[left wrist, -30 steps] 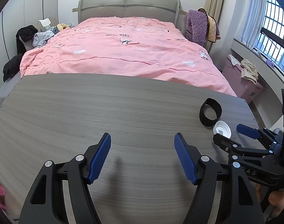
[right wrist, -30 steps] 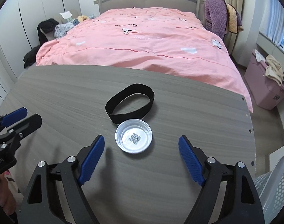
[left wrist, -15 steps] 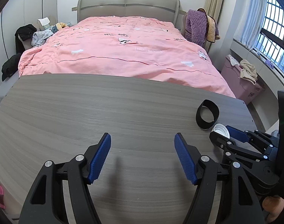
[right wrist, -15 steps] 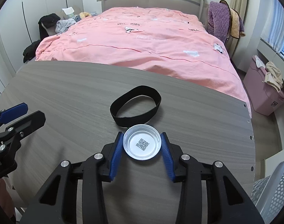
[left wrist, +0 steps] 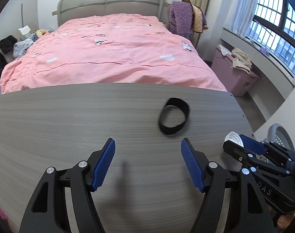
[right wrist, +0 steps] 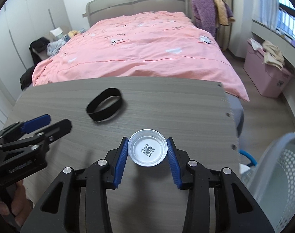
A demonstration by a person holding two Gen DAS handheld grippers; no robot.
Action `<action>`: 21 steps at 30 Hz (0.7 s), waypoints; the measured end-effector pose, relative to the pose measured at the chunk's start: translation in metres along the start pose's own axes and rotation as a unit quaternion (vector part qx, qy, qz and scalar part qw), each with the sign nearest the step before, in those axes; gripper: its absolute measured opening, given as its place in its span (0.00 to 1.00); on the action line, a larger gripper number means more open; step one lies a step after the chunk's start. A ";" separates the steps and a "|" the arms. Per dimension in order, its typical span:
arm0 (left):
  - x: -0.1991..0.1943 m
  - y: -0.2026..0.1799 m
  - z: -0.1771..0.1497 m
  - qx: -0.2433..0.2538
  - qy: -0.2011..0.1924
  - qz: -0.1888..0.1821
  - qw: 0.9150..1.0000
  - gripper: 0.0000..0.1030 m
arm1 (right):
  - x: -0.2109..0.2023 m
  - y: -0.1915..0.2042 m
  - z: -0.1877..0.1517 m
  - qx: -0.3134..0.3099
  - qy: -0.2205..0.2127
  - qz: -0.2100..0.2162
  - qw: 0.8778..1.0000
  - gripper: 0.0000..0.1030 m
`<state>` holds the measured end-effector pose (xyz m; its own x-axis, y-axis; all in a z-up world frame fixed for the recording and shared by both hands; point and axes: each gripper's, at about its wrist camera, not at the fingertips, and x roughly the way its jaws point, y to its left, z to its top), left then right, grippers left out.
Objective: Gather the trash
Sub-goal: 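Reach the left gripper to the black elastic band, then grasp the black band with the left gripper while the right gripper carries the cap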
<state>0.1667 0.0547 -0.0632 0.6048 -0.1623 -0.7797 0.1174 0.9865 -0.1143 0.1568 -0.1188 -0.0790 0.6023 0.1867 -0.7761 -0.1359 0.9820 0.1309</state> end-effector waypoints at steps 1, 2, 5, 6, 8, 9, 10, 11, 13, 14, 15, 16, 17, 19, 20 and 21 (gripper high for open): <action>0.003 -0.004 0.001 0.003 0.002 -0.002 1.000 0.66 | -0.002 -0.004 -0.001 0.003 -0.001 0.000 1.000 0.38; 0.006 -0.010 0.002 0.009 0.006 -0.004 1.000 0.67 | -0.007 -0.010 -0.003 0.010 -0.004 0.001 1.000 0.38; 0.013 -0.019 0.004 0.016 0.010 0.000 1.000 0.71 | -0.017 -0.022 -0.006 0.023 -0.014 0.005 1.000 0.38; 0.015 -0.020 0.004 0.016 0.013 0.000 1.000 0.71 | -0.020 -0.024 -0.006 0.026 -0.017 0.006 1.000 0.38; 0.021 -0.023 0.007 0.015 0.020 0.002 1.000 0.71 | -0.023 -0.030 -0.008 0.031 -0.020 0.010 0.999 0.38; 0.024 -0.024 0.008 0.014 0.022 0.002 1.000 0.71 | -0.024 -0.032 -0.008 0.032 -0.021 0.010 0.999 0.38; 0.026 -0.025 0.010 0.015 0.023 0.003 1.000 0.71 | -0.024 -0.034 -0.009 0.034 -0.023 0.012 0.999 0.38; 0.029 -0.027 0.012 0.017 0.024 0.007 1.000 0.71 | -0.024 -0.036 -0.009 0.036 -0.023 0.014 0.999 0.38; 0.032 -0.029 0.014 0.020 0.025 0.013 0.999 0.71 | -0.024 -0.039 -0.009 0.042 -0.023 0.021 0.999 0.38; 0.035 -0.031 0.016 0.021 0.026 0.017 0.999 0.71 | -0.024 -0.039 -0.009 0.043 -0.024 0.023 0.999 0.38; 0.036 -0.032 0.017 0.023 0.027 0.019 0.999 0.71 | -0.025 -0.040 -0.009 0.043 -0.026 0.025 0.998 0.38; 0.039 -0.033 0.018 0.025 0.029 0.021 0.999 0.71 | -0.026 -0.040 -0.009 0.043 -0.027 0.027 0.998 0.38; 0.041 -0.034 0.020 0.027 0.030 0.023 0.999 0.71 | -0.027 -0.040 -0.008 0.043 -0.028 0.030 0.998 0.38; 0.045 -0.037 0.022 0.030 0.033 0.027 0.999 0.71 | -0.027 -0.041 -0.008 0.044 -0.028 0.034 0.998 0.38; 0.047 -0.038 0.023 0.032 0.034 0.029 0.999 0.71 | -0.027 -0.041 -0.008 0.044 -0.028 0.035 0.998 0.38; 0.048 -0.038 0.023 0.033 0.035 0.029 0.998 0.71 | -0.027 -0.042 -0.009 0.045 -0.029 0.036 0.998 0.38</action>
<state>0.2095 0.0087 -0.0819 0.5566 -0.0999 -0.8247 0.1362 0.9903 -0.0281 0.1392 -0.1656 -0.0686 0.6381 0.2564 -0.7261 -0.1114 0.9638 0.2424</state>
